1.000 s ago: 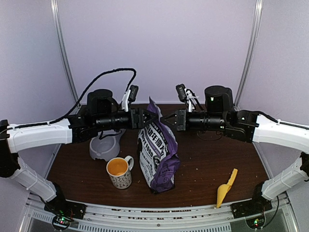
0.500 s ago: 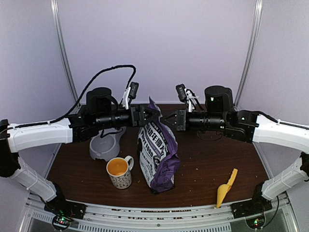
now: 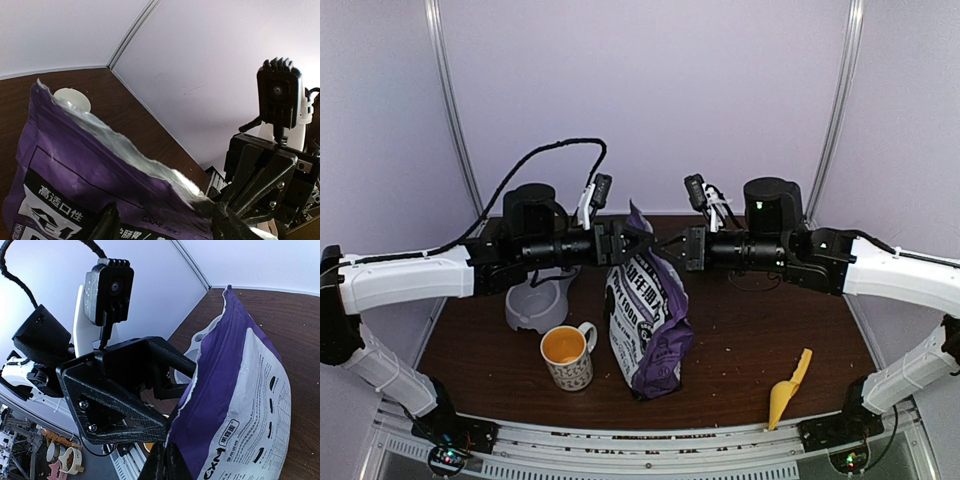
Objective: Serve the pet food
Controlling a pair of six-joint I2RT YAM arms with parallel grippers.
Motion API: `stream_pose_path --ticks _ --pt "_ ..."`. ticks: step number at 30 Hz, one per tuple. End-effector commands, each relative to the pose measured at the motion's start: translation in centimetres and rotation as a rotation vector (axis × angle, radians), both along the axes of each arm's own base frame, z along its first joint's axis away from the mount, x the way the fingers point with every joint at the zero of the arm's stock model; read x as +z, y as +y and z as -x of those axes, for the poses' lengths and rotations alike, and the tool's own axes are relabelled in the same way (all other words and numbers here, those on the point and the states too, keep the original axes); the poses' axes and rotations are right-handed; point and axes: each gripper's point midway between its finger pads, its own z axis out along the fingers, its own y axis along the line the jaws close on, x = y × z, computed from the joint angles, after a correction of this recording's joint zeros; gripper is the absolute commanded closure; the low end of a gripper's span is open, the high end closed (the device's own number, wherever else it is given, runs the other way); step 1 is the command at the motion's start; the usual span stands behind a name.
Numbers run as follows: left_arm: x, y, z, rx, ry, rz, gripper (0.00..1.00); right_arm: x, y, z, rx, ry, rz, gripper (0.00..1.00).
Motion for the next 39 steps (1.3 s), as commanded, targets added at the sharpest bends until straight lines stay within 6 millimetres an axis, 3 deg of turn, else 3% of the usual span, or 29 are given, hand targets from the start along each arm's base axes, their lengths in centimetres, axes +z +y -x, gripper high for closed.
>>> stream_pose_path --ticks 1,8,15,25,29,33,37,39 --pt "-0.9 -0.1 0.4 -0.005 0.011 -0.005 0.35 -0.2 -0.6 0.6 -0.005 -0.009 0.015 1.0" --pt "-1.9 0.4 0.5 0.008 0.031 -0.022 0.37 -0.1 -0.7 0.7 -0.007 -0.01 0.013 1.0" --pt "-0.8 -0.4 0.4 -0.016 0.013 -0.001 0.44 -0.3 -0.5 0.7 0.004 -0.007 0.016 1.0" --pt "0.3 -1.8 1.0 -0.094 0.01 0.065 0.64 -1.1 -0.4 0.9 0.022 -0.013 0.051 1.0" --pt "0.7 -2.2 1.4 -0.129 0.003 0.09 0.77 -1.1 -0.5 1.0 0.029 -0.024 0.067 1.0" --pt "1.5 -2.6 2.0 -0.172 -0.013 0.127 0.84 -1.3 -0.7 1.1 0.037 -0.042 0.1 1.0" --pt "1.9 -2.8 2.3 -0.193 -0.028 0.144 0.99 -1.4 -1.3 0.9 0.023 -0.069 0.152 1.0" --pt "2.2 -2.9 2.5 -0.199 -0.042 0.152 1.0 -1.4 -1.8 0.7 0.004 -0.079 0.18 1.0"
